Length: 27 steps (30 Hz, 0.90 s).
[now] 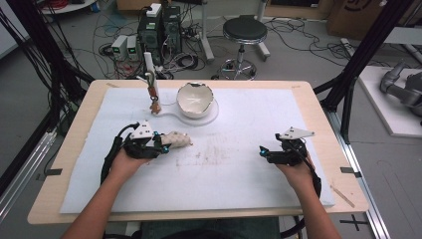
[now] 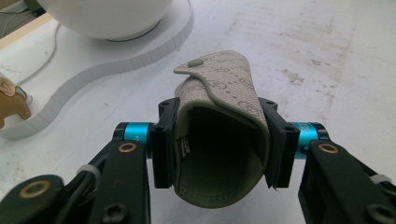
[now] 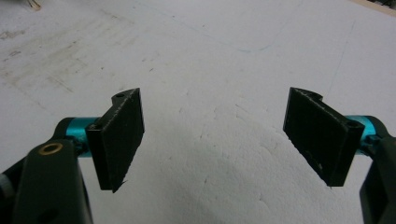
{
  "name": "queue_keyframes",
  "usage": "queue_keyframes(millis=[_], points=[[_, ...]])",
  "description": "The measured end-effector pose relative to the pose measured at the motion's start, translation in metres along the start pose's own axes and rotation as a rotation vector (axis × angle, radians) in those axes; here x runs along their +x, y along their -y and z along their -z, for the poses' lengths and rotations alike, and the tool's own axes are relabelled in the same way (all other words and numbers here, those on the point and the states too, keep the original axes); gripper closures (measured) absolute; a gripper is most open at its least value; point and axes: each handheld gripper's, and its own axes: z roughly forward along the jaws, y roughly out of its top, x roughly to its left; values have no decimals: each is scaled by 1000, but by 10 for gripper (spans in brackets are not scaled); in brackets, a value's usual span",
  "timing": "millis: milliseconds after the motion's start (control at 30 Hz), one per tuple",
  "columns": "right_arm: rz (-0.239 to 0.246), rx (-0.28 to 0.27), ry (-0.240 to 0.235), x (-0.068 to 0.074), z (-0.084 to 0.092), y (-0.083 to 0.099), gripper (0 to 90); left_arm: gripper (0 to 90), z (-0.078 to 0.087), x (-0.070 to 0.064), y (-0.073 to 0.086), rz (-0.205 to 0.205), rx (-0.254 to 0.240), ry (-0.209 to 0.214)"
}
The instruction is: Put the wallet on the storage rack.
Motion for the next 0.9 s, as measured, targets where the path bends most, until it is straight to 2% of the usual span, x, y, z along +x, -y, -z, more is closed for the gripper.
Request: queue_keyframes(millis=[267,467,700,900], points=[[-2,4,-3,0,0,0,208,566,1,-3,-4,-25,0,-11],[-2,1,-3,0,0,0,208,568,12,-3,-10,-18,-47,-22],[1,-2,-7,1,-2,-2,208,568,26,-2,-35,-26,-113,-50],[-5,-10,-12,-1,-3,-3,208,568,31,11,-56,-20,-140,-95]])
